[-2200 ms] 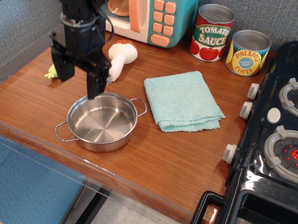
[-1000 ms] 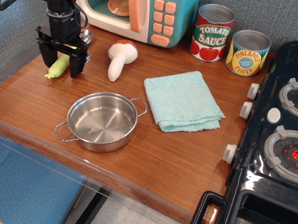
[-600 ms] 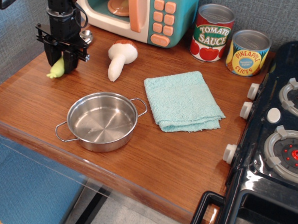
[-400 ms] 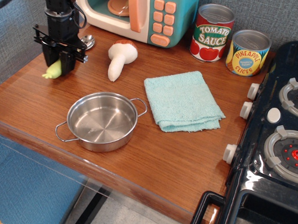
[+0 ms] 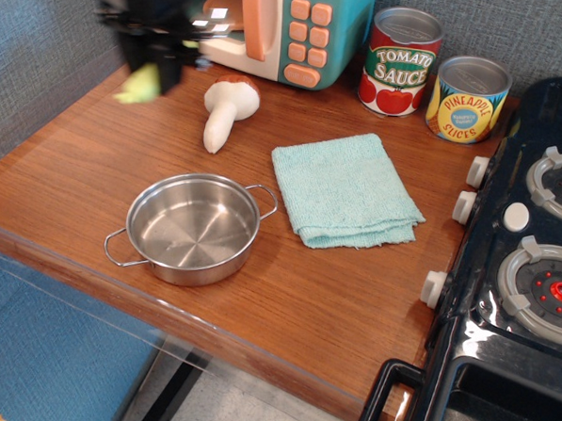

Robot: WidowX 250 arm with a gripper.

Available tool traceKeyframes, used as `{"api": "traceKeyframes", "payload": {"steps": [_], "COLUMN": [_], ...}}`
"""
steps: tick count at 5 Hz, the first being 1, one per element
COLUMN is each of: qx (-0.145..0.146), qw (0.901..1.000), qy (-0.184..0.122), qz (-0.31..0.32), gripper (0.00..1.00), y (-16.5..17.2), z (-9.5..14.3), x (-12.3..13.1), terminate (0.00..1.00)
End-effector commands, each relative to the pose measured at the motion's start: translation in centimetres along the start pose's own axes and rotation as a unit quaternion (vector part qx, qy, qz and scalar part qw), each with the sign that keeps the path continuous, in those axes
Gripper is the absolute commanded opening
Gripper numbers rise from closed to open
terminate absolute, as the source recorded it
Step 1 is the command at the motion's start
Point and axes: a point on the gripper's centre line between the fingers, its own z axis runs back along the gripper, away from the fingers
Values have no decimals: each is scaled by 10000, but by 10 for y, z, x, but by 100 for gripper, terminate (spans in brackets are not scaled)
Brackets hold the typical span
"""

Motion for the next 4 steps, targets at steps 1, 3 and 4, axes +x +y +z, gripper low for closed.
{"api": "traceKeyframes", "payload": {"steps": [1, 3, 4], "qx": [-188, -28, 90], "qw": [9983, 9997, 9999], "qy": [-364, -26, 81], "qz": [-413, -222, -88], "gripper": [0, 0, 0], "y": [-89, -169, -174], "z": [20, -10, -18], "x": [0, 4, 6], "terminate": [0, 0, 0]}}
